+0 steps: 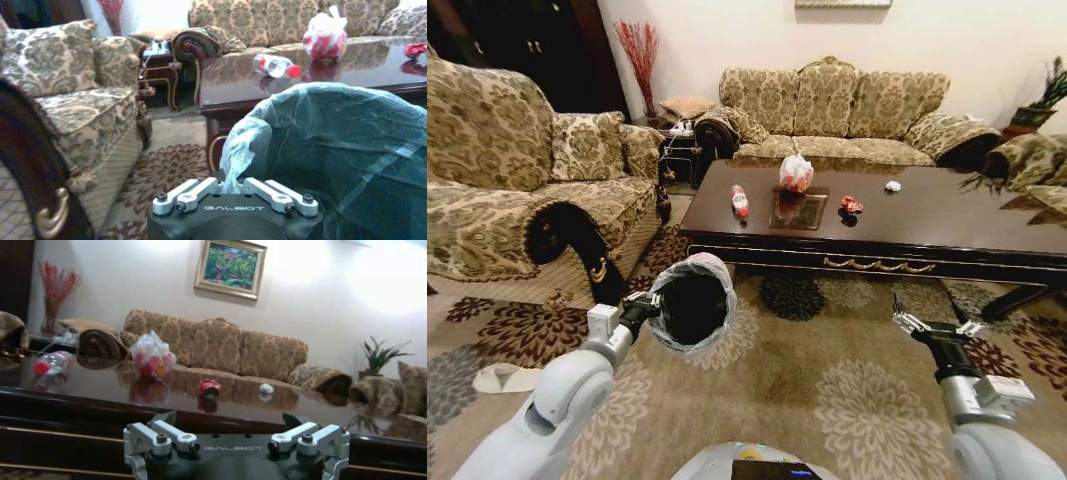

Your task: Move to the front of the table and place the trash on the table into the trash bin.

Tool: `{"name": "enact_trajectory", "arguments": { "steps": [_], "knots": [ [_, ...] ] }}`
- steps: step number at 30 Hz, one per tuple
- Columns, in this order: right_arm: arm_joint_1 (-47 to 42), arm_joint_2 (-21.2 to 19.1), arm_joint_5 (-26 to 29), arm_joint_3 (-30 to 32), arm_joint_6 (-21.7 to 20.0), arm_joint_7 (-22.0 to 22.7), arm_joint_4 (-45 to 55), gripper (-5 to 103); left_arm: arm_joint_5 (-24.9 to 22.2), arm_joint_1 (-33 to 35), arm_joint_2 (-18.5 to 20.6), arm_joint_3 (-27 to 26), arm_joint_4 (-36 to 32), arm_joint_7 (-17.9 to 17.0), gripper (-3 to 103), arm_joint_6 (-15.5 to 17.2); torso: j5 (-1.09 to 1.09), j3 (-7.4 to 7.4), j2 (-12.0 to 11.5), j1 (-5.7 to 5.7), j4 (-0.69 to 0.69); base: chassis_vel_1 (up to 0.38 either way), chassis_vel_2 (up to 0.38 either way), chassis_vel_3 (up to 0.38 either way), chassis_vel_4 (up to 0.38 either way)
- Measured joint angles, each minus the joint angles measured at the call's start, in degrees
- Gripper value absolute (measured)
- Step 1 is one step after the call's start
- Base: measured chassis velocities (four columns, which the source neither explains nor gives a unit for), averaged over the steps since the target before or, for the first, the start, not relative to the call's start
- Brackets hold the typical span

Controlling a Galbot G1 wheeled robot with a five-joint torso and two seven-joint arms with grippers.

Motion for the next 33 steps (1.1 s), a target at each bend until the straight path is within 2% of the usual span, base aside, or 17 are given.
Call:
{"name": "enact_trajectory", "arguments": {
  "steps": [17,20,33],
  "knots": [
    [-0.3,0.6,-0.1,0.2,0.2,-0.1,-0.1,100,1.6,-0.6,-0.3,2.2,0.3,1.3,3,-0.3,0.02,1.99,2.9,0.88,0.01,0.032,0.028,0.028,0.033],
    [-0.3,0.4,-0.2,0.0,0.1,-0.1,0.0,100,1.5,-0.6,-0.3,2.0,0.5,1.3,3,-0.4,0.01,2.91,4.2,1.27,0.02,0.000,0.000,0.000,0.000],
    [-0.3,-0.1,-0.2,-0.1,-0.2,0.2,0.3,100,0.7,-0.7,-0.4,2.1,0.3,1.2,3,-0.7,0.01,4.93,7.2,2.32,0.02,0.000,0.000,0.000,0.000]
  ]
}}
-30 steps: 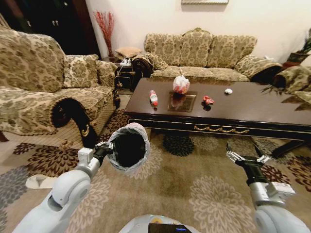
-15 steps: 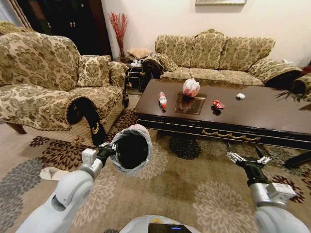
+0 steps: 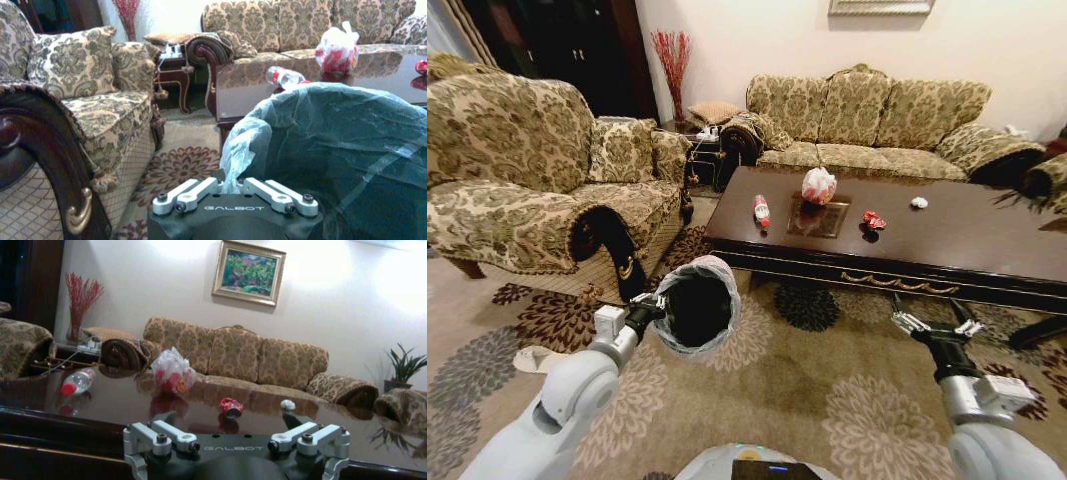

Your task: Move to the front of the table and place the trash on the table into the trash bin.

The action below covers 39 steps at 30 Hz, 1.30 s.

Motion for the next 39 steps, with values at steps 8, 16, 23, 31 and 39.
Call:
{"name": "enact_trajectory", "arguments": {
  "steps": [8,16,23,31,39],
  "knots": [
    [-0.2,-0.1,-0.7,0.2,-0.2,0.0,0.1,100,0.0,0.8,0.0,-0.1,-0.5,0.7,3,-0.3,0.00,1.20,1.9,0.65,0.00,0.000,0.000,0.000,0.000],
    [-0.3,-0.4,-0.7,0.2,-0.4,0.5,0.4,100,0.0,0.8,0.1,-0.1,-0.8,0.8,3,-0.3,0.00,2.40,3.7,1.29,0.00,0.000,0.000,0.000,0.000],
    [-0.2,-0.2,-0.6,0.3,-0.4,0.6,0.5,100,0.0,0.7,0.2,-0.1,-0.8,0.8,3,-0.3,0.00,3.32,5.1,1.82,0.00,0.000,0.000,0.000,0.000],
    [0.3,0.2,-0.6,0.3,-0.5,0.6,0.6,100,0.0,0.8,0.6,-0.3,-0.8,1.2,3,-0.4,0.00,4.42,6.9,2.52,0.01,0.000,0.000,0.000,0.000],
    [0.2,0.4,-0.6,0.4,-0.5,0.7,0.8,100,0.0,0.9,0.1,-0.2,-0.7,2.3,3,-1.0,0.00,5.53,8.8,3.28,0.00,0.000,0.000,0.000,0.000]
  ]
}}
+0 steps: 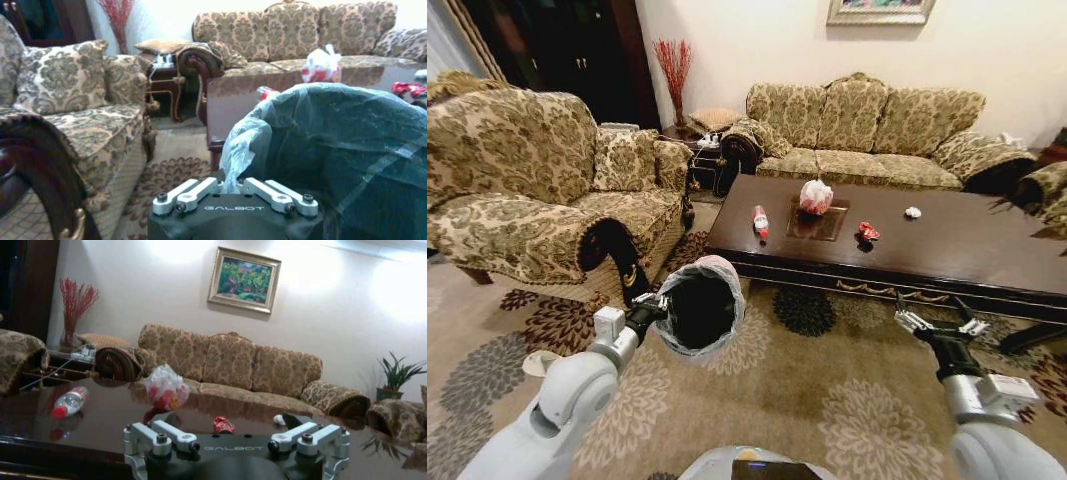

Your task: Move to the front of the table and place the trash on the table into the trash bin.

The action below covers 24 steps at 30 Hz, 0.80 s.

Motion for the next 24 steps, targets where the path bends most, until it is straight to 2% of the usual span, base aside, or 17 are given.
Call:
{"name": "enact_trajectory", "arguments": {
  "steps": [24],
  "knots": [
    [-0.6,1.1,-0.4,0.1,-0.2,-0.2,1.1,100,0.3,0.3,-0.4,0.0,0.4,0.6,3,-0.8,0.00,3.50,5.8,2.28,0.00,0.000,0.000,0.000,0.000]
  ]
}}
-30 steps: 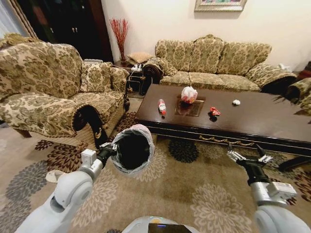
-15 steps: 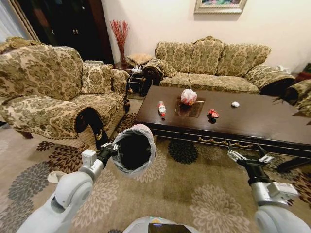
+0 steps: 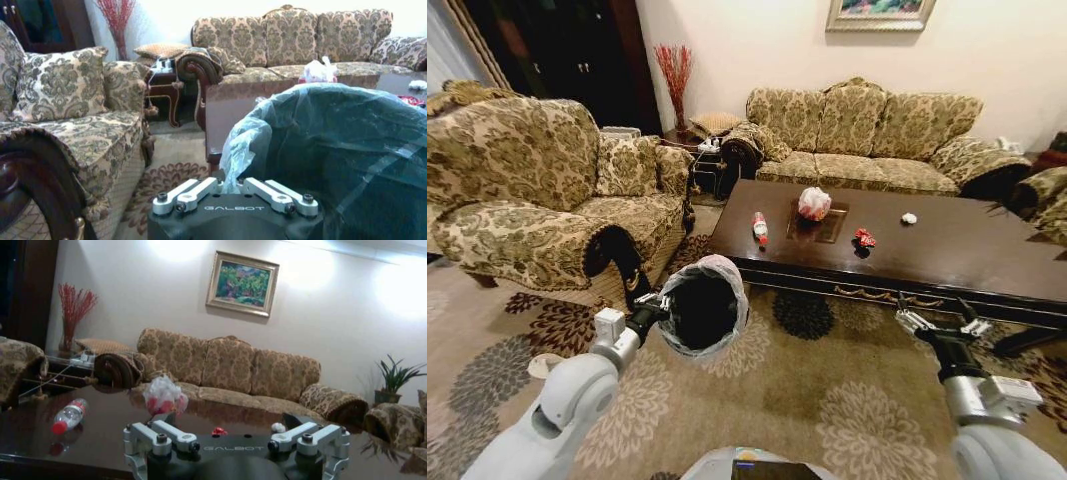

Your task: Move to the front of the table and place the trash on the table into the trash bin.

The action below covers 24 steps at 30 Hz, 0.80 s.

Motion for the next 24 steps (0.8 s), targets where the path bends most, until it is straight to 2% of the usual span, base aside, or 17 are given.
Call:
{"name": "enact_trajectory", "arguments": {
  "steps": [24],
  "knots": [
    [0.2,-0.5,-0.1,-0.1,-0.9,0.1,0.2,100,0.3,-0.5,-0.5,0.7,0.3,1.0,3,-0.1,0.00,3.78,6.4,2.59,0.00,0.000,0.000,0.000,0.000]
  ]
}}
